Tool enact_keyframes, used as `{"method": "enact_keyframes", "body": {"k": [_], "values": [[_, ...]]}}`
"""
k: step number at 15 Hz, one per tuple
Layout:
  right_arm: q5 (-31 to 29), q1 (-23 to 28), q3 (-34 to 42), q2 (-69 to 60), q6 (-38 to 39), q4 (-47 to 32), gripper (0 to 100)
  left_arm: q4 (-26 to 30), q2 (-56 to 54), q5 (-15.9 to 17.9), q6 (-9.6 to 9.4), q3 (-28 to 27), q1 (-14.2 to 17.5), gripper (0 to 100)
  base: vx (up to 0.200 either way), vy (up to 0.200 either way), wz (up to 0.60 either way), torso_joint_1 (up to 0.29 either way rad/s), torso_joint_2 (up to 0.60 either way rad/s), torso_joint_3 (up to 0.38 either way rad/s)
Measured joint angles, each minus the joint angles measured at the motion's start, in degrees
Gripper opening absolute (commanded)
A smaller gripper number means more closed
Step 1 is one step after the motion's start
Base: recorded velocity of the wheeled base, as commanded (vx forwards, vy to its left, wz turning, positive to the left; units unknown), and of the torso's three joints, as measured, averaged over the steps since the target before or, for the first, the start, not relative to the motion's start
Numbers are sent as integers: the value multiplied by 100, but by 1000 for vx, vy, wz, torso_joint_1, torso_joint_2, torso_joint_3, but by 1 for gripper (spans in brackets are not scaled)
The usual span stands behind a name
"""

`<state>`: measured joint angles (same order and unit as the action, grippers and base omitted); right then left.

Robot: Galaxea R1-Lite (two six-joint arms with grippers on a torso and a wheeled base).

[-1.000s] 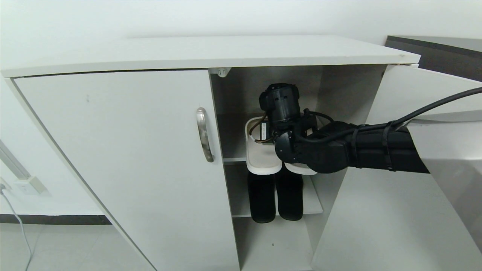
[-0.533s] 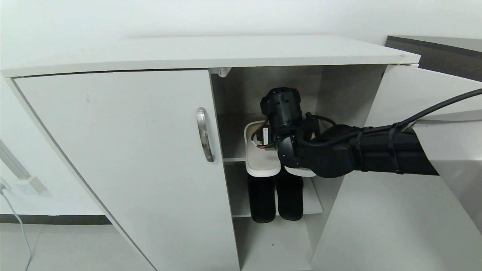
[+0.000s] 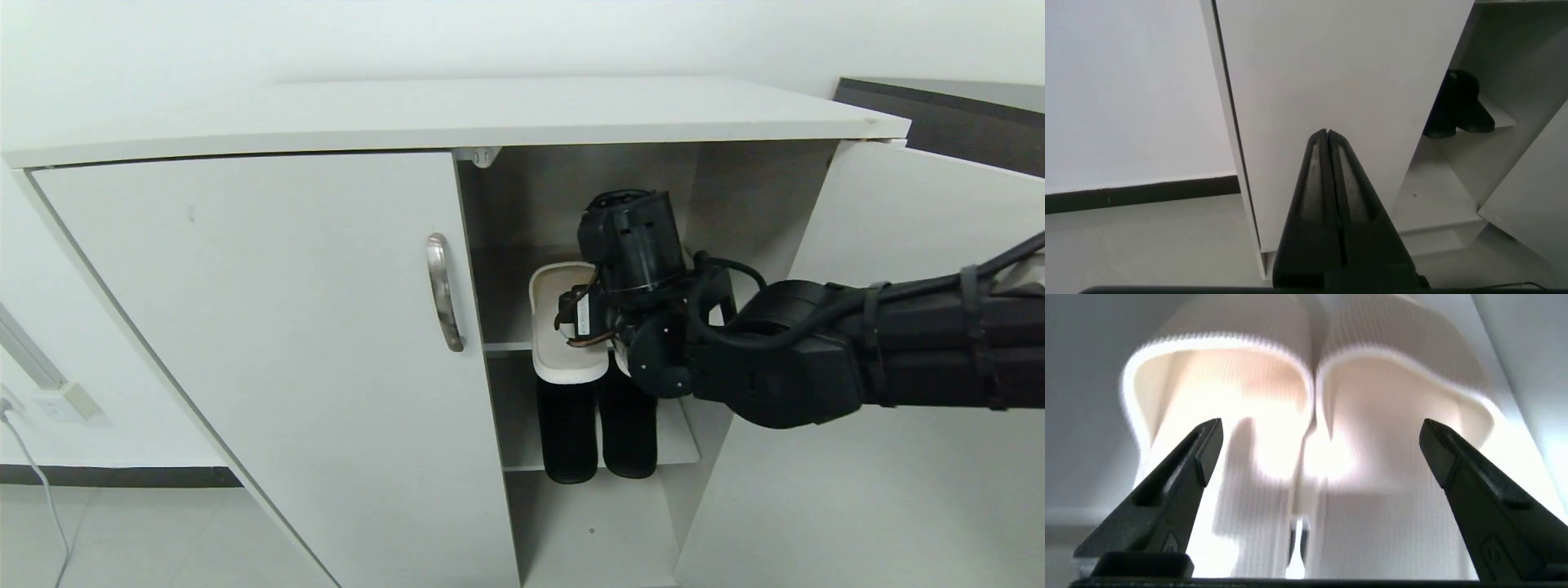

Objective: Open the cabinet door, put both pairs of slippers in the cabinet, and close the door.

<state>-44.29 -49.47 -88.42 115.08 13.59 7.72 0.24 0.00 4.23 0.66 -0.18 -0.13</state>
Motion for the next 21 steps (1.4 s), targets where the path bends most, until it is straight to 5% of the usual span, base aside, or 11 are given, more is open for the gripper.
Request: {"method": "enact_keyframes", "body": {"k": [6, 7, 21], "values": [[6, -489, 1474, -1025, -60, 649, 100, 0, 0, 6, -4, 2, 0, 0, 0, 0, 0, 0, 0, 0], [9, -581, 1612, -1158, -62, 653, 0, 0, 0, 6, -4, 2, 0, 0, 0, 0, 0, 0, 0, 0], [50, -692, 1888, -1417, -95, 667, 0, 0, 0, 9, -15, 0, 0, 0, -29, 0, 0, 0, 0, 0]]}}
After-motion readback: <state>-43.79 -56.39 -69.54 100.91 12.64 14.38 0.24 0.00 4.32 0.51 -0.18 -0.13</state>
